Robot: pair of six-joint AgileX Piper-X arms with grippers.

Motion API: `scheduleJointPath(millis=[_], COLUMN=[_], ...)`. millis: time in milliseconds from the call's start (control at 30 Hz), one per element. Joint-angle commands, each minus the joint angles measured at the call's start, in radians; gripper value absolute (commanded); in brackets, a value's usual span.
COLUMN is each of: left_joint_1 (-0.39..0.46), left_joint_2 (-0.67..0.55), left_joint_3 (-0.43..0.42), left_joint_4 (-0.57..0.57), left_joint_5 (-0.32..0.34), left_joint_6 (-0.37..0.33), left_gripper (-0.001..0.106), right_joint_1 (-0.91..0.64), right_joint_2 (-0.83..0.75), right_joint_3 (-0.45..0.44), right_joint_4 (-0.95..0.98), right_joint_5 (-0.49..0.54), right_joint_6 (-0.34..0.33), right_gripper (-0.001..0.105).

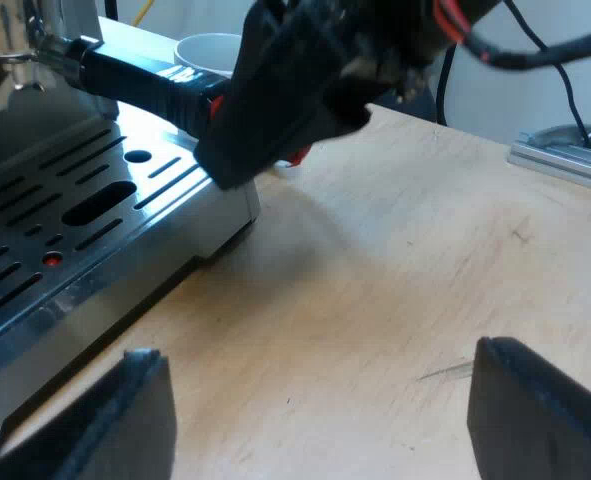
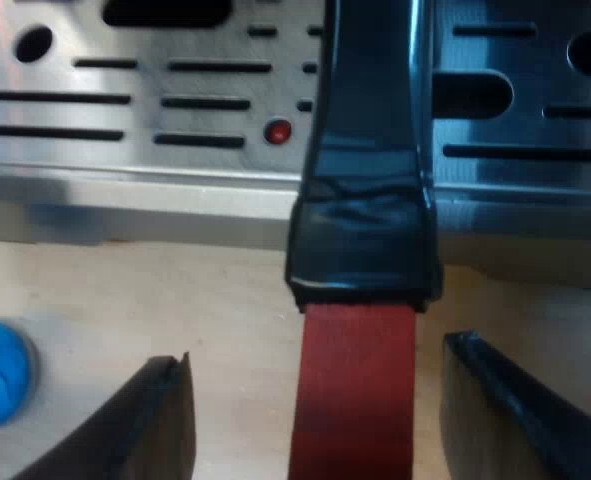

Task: Grind coffee beans and then tamp

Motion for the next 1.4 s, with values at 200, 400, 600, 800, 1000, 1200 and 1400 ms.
scheduleJointPath(millis=[200, 400, 600, 800, 1000, 1200, 1400], left_joint_1=[-0.002, -0.002, -0.002, -0.002, -0.002, -0.002, -0.002], left_joint_2=[-0.007, -0.007, -0.007, -0.007, -0.007, -0.007, -0.007], left_joint_3=[-0.002, -0.002, -0.002, -0.002, -0.002, -0.002, -0.002], left_joint_4=[-0.01, -0.01, -0.01, -0.01, -0.01, -0.01, -0.01], left_joint_5=[0.011, 0.011, 0.011, 0.011, 0.011, 0.011, 0.011], left_joint_6=[-0.011, -0.011, -0.011, -0.011, -0.011, -0.011, -0.011], left_gripper=[0.063, 0.063, 0.063, 0.063, 0.063, 0.063, 0.063], right_joint_1=[-0.018, -0.039, -0.039, -0.039, -0.039, -0.039, -0.039], right_joint_2=[0.04, 0.041, 0.041, 0.041, 0.041, 0.041, 0.041], right_joint_3=[-0.008, -0.008, -0.008, -0.008, -0.008, -0.008, -0.008], right_joint_4=[-0.033, -0.042, -0.042, -0.042, -0.038, -0.038, -0.038], right_joint_5=[0.003, -0.002, -0.002, -0.002, -0.002, -0.002, -0.002], right_joint_6=[-0.016, -0.016, -0.016, -0.016, -0.016, -0.016, -0.016], right_gripper=[0.056, 0.053, 0.051, 0.051, 0.051, 0.032, 0.007])
